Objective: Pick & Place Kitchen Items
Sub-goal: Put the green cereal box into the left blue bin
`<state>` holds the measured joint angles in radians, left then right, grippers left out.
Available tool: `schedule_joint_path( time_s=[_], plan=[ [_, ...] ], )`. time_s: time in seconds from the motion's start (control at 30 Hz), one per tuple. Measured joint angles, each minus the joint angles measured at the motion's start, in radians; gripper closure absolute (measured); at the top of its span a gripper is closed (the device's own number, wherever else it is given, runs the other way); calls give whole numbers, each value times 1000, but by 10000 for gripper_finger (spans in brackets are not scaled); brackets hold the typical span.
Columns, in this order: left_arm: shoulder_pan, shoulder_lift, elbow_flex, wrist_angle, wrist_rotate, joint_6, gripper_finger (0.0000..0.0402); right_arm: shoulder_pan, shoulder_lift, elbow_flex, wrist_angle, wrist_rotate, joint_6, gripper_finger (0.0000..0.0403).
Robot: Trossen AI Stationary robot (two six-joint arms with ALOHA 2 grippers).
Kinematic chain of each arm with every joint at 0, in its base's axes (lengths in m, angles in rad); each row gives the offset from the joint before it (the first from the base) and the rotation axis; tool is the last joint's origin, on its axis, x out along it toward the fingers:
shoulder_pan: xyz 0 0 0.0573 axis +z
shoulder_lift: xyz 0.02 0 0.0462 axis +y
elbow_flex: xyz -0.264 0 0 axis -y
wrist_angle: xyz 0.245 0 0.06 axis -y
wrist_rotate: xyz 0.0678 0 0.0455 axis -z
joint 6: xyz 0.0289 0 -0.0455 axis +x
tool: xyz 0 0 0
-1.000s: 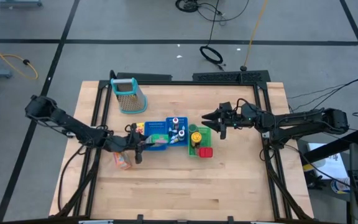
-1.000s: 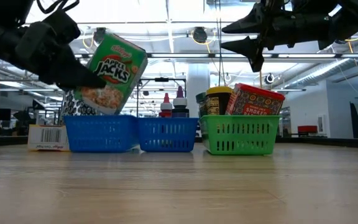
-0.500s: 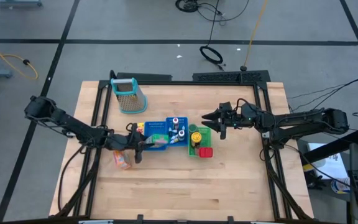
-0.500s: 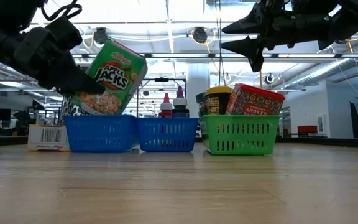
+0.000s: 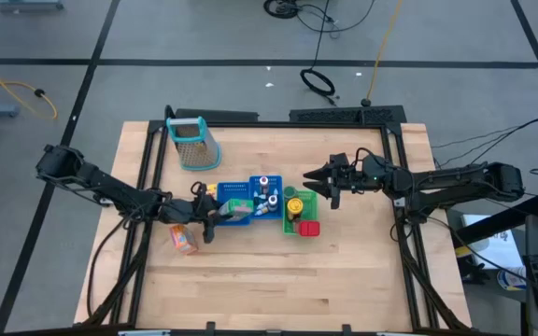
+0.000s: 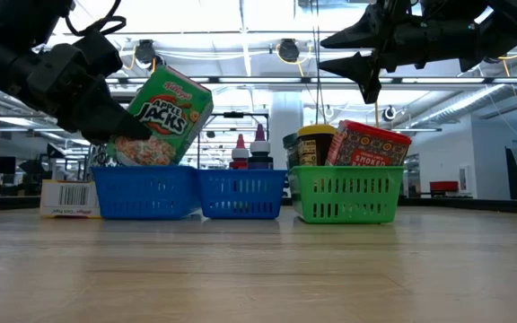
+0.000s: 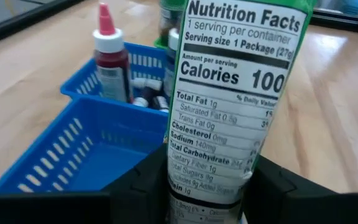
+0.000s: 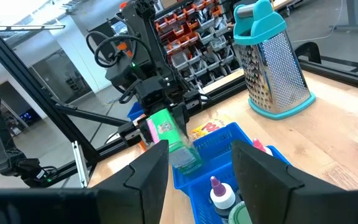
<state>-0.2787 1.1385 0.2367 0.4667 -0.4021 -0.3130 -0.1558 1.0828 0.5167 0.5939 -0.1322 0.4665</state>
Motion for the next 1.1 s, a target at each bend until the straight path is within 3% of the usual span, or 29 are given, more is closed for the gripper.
schedule_joint_path(
  time_s=[0.43,0.73,1.1],
  plan=[
    [0,0,0,11,1,-10,164,0,0,0,0,0,0,234],
    [5,0,1,177,12,86,160,0,0,0,0,0,0,234],
    [5,0,1,155,20,103,160,0,0,0,0,0,0,234]
  ],
)
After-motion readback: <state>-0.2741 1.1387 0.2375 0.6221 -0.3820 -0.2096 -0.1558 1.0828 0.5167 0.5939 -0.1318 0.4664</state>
